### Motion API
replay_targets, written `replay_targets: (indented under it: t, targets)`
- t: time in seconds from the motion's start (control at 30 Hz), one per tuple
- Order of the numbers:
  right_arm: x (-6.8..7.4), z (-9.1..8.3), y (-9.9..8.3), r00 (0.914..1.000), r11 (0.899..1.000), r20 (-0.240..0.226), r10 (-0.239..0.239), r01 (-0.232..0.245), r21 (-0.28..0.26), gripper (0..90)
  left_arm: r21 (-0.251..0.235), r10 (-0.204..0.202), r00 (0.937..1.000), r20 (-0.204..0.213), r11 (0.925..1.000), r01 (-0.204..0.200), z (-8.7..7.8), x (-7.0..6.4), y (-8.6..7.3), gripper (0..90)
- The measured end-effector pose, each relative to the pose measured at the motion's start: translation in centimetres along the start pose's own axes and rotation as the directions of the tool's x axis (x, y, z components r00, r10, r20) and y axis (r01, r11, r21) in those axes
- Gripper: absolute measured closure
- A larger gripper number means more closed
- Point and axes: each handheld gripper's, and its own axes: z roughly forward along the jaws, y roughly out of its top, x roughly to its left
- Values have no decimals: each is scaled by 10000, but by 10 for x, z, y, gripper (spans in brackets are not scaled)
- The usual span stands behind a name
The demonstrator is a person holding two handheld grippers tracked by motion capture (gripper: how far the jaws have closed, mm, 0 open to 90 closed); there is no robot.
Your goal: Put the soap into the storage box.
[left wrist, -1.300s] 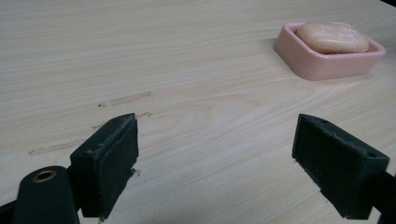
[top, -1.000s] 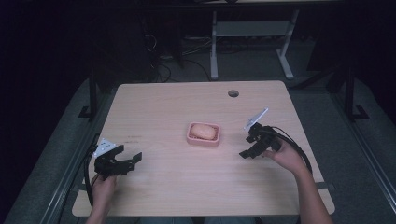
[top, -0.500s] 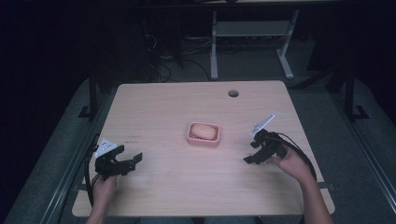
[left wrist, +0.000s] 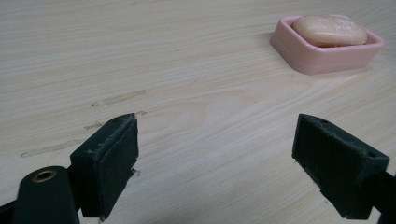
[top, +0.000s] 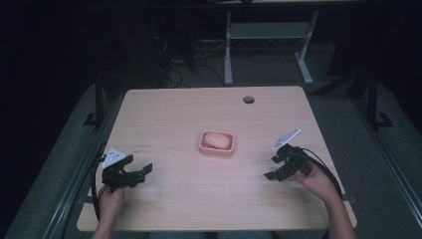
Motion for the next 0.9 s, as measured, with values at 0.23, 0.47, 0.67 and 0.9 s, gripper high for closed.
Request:
replay_targets:
  t: [0.23,0.47,0.67,0.9]
  targets:
    - [3,-1,-11,9999,9998,40,127,-126,-134,233,69,43,10000,7,10000,-43,0,0,0,143]
    - [9,-3,-21,9999,9995,39,145,-144,-282,232,13,67,10000,32,10000,-67,1,-1,0,142]
    - [13,-4,-28,9997,9989,86,227,-224,-402,232,32,128,9999,97,9999,-128,2,-3,1,143]
    - [18,-5,-38,9992,9981,122,370,-364,-500,232,71,192,9998,113,9998,-193,4,-4,2,143]
